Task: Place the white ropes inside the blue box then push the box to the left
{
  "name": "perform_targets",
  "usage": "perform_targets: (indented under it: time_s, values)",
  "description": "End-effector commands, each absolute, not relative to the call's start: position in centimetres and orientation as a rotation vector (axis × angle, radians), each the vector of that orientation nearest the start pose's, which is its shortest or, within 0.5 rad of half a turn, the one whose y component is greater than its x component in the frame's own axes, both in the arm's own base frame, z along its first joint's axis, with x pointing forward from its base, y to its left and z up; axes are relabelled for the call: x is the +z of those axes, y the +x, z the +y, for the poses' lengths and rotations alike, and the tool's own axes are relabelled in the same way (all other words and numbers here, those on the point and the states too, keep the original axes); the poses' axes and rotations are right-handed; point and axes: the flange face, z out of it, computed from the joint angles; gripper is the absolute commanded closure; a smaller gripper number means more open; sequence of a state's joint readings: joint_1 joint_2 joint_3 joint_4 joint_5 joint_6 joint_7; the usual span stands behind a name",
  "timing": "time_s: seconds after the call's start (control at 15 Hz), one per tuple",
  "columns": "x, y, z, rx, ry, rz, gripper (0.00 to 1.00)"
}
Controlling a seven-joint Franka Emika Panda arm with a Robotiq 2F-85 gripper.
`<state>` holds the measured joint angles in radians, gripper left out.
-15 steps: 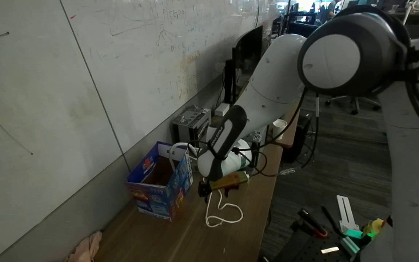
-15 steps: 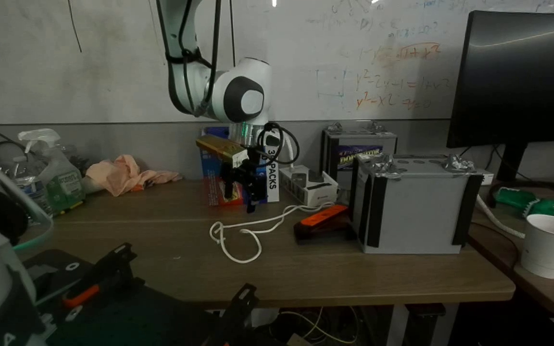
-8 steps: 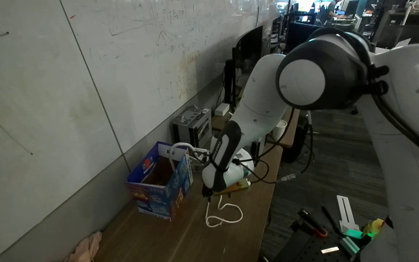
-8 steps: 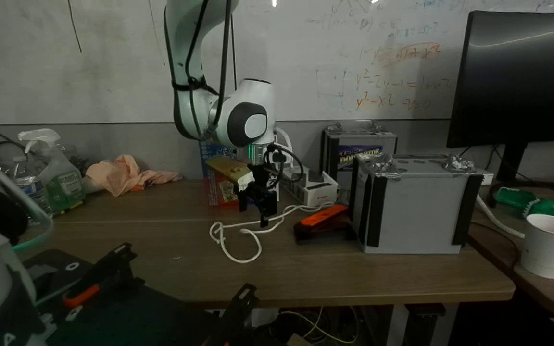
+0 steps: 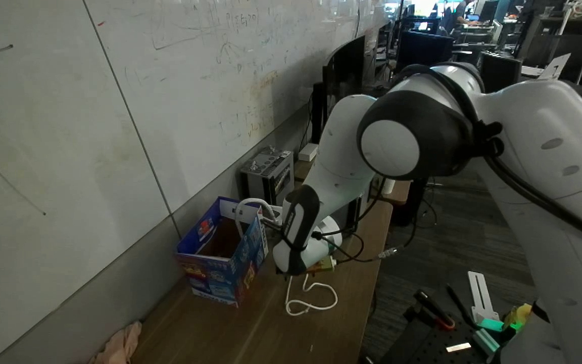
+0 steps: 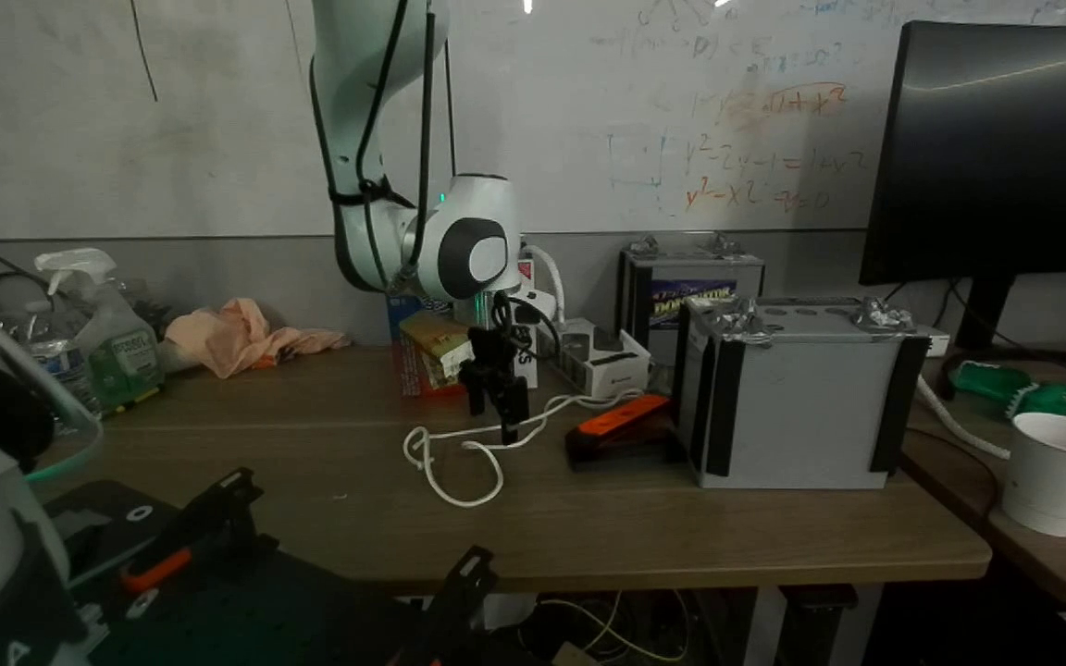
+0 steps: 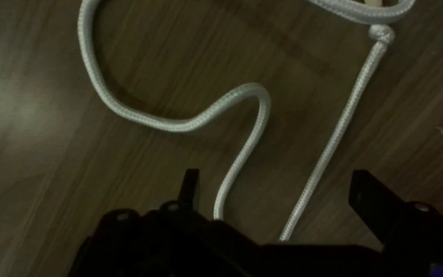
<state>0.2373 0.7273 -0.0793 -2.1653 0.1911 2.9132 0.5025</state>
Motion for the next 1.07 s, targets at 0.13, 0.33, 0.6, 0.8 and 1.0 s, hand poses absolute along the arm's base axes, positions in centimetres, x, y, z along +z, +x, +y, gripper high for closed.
perform_targets:
  time_s: [0.13, 0.33, 0.6, 0.8, 1.0]
  values:
    - [4.3, 54.4, 6.8, -0.071, -3.027, 0.917, 0.00]
    - [3.9, 54.5, 6.7, -0.068, -3.021, 0.947, 0.00]
    - [3.7, 54.6, 6.6, -0.070, -3.014, 0.969, 0.00]
    - [3.8, 54.6, 6.6, -0.069, -3.007, 0.976, 0.00]
    - [4.0, 54.6, 6.7, -0.071, -3.000, 0.977, 0.00]
